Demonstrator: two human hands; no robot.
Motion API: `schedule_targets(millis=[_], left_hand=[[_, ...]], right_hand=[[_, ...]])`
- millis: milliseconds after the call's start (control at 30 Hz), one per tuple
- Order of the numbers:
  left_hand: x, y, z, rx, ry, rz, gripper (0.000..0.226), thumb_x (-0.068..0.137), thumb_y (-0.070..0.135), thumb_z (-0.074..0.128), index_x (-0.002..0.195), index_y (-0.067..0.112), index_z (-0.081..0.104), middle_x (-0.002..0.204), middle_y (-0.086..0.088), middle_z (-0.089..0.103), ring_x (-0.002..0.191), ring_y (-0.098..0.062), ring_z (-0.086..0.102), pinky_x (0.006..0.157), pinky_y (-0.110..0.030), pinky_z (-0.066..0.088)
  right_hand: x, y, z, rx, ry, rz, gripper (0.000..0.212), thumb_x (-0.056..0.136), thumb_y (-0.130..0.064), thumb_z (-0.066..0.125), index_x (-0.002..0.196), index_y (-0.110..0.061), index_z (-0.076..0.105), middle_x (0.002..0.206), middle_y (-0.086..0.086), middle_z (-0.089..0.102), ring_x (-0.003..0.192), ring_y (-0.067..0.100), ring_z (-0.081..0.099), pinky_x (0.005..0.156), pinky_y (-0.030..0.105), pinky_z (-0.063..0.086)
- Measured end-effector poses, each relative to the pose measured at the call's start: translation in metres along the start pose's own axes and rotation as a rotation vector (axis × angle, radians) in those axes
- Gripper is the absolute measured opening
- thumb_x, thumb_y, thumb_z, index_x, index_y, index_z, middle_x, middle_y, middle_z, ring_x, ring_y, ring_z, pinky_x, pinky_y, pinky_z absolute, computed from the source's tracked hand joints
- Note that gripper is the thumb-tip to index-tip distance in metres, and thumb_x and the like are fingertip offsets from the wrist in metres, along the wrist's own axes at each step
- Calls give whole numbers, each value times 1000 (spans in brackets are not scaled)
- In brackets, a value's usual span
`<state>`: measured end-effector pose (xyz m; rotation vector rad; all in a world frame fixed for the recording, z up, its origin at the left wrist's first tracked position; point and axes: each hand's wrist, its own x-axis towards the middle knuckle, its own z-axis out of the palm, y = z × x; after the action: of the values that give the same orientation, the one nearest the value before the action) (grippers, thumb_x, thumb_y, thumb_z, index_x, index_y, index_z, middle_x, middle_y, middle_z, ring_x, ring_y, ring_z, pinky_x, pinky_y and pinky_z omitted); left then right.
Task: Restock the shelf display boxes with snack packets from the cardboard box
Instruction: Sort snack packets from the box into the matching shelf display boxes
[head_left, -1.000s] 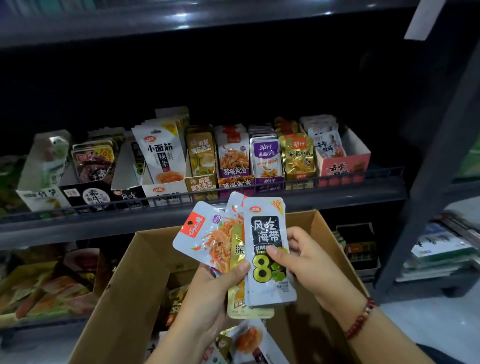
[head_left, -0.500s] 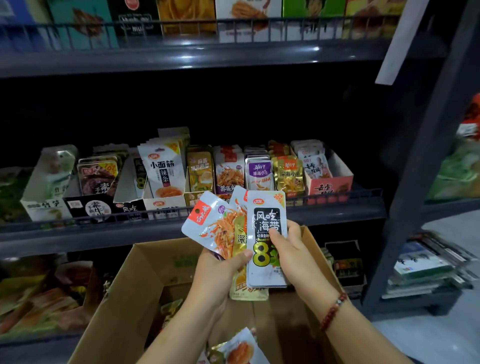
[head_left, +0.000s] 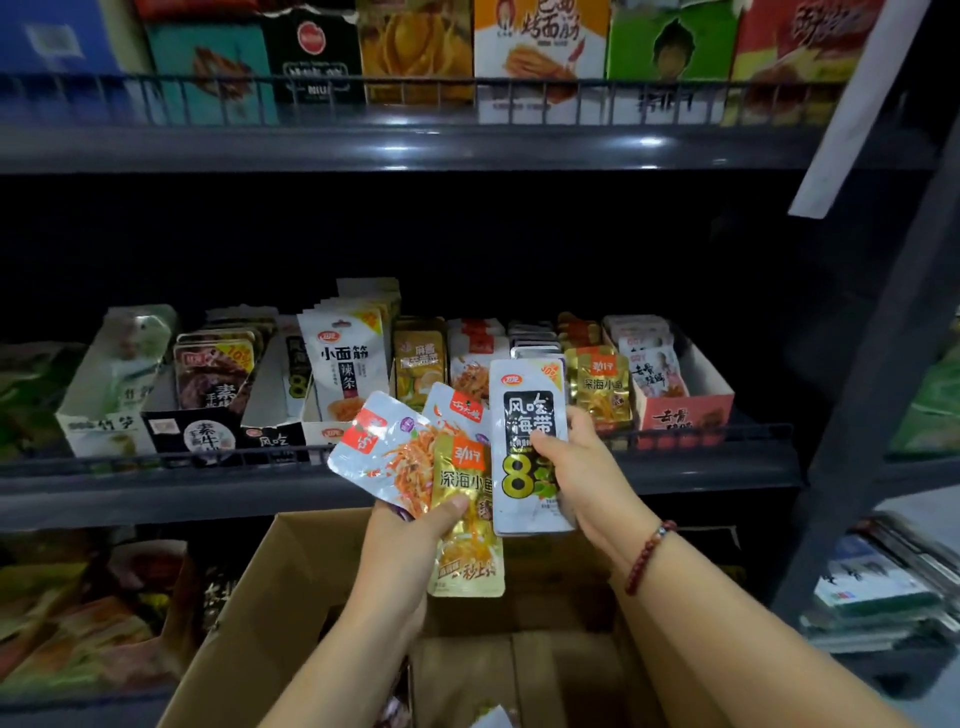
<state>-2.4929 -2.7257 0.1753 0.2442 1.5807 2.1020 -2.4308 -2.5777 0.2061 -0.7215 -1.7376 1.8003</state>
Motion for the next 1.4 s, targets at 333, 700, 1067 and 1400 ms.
schedule_targets(millis=[333,700,1067,1400], left_hand=[[34,26,-64,-79,198,92,45,82,2,72,121,18,54,107,-6,71,93,-30,70,87,-54,54],[60,51,-132,-119,360,184,49,83,5,72,126,20,52,109,-1,67,91,-21,67,74,-39,55],[77,57,-161,-195,390,126,48,85,7,71,122,26,47,99,5,63,84,-19,66,60,-31,53],[86,61,-175,-233,371,93,57,82,8,74,132,20,49,114,-5,66,91,-26,69,67,-38,57]], right_hand=[[49,-16,100,-25,-71,-53,23,99,-13,47,120,-17,39,99,3,64,77,13,65,56,27,53],[100,-41,216,-21,-165,-173,28,97,-9,51,122,-13,37,108,2,59,90,13,61,69,28,50],[127,-31,285,-616,-192,-416,61,94,-4,50,142,-21,16,122,9,55,74,20,61,54,29,52],[146,-46,292,-1376,-301,-708,22,84,-8,67,104,-10,60,104,9,61,83,19,54,52,21,34]])
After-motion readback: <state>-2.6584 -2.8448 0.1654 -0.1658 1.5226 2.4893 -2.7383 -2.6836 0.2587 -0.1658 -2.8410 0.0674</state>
